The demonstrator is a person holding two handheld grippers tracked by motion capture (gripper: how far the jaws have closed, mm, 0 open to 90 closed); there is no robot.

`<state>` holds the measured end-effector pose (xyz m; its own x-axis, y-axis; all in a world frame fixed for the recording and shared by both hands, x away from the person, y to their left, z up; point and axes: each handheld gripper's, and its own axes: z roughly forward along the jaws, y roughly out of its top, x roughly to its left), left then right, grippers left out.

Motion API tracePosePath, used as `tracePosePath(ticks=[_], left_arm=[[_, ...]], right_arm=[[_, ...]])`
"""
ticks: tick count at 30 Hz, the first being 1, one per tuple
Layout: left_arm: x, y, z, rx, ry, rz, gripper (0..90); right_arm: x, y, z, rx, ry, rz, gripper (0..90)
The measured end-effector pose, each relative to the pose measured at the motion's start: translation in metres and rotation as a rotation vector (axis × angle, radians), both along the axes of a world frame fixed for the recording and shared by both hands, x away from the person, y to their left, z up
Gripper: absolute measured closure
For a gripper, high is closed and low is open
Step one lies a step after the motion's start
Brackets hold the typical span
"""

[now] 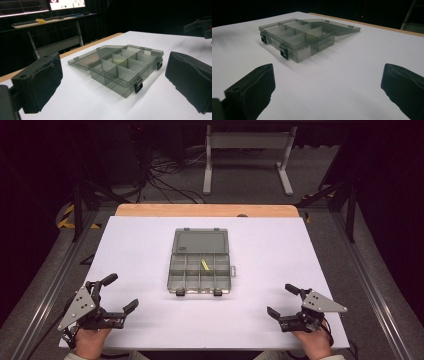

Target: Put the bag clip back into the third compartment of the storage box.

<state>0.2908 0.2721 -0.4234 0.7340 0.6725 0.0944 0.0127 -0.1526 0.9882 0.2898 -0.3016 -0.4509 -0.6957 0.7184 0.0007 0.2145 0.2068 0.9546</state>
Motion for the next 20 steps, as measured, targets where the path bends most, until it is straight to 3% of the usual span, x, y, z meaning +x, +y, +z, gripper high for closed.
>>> tracePosePath(ticks=[8, 13, 20], left_arm=[[0.0015, 0.0018, -0.001, -0.008, 0.021, -0.007, 1.6], [0.003, 0.0029, -0.002, -0.021, 0.04, -0.002, 1.6], [0.0027, 0.0032, -0.0015, -0.014, 0.033, -0.001, 1.6]], right_arm=[[-0.0006, -0.0034, 0.0021, 0.014, -0.028, -0.027, 0.0], [-0.0005, -0.0043, 0.0028, 0.013, -0.021, -0.031, 0.0], [-0.0011, -0.0045, 0.0039, 0.011, -0.035, -0.031, 0.0]])
